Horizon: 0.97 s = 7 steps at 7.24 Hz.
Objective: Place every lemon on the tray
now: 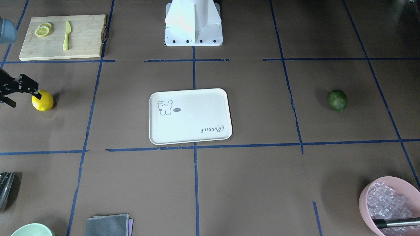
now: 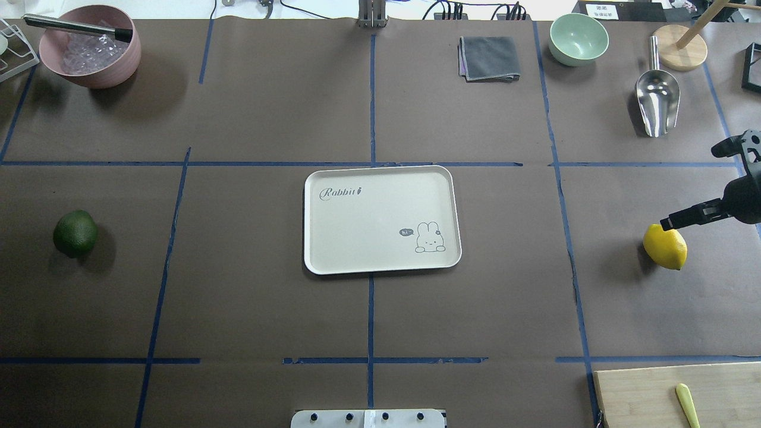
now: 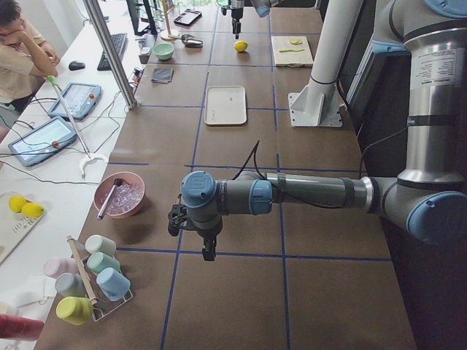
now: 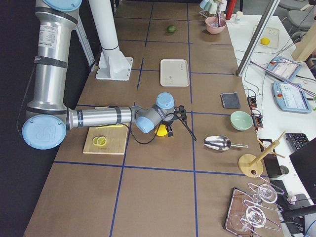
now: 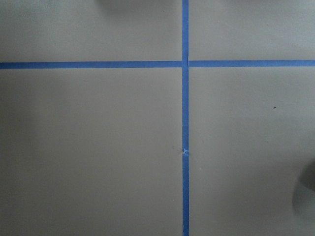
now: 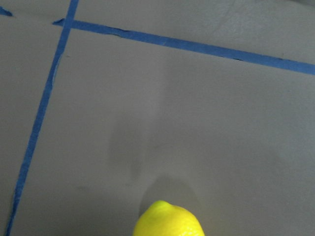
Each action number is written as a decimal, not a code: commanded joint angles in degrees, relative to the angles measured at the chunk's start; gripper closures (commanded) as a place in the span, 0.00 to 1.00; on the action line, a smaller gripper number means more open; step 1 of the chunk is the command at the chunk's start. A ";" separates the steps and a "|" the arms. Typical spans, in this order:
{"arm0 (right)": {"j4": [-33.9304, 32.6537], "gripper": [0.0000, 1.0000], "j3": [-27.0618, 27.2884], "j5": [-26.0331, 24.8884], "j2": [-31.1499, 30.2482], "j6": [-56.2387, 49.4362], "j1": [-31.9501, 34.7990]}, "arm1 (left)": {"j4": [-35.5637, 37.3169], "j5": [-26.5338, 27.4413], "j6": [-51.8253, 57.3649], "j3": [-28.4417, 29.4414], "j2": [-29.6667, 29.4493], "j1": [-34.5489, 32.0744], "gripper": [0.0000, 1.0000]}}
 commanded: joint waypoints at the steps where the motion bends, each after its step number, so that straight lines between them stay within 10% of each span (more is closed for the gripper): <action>1: 0.00 0.01 0.58 -5.76 -0.19 1.29 -5.35 | 0.00 0.00 -0.11 0.15 0.01 0.00 0.00; 7: -0.01 0.02 -2.14 -9.31 -0.81 0.85 -8.53 | 0.00 0.00 -0.20 -0.02 0.01 0.00 0.00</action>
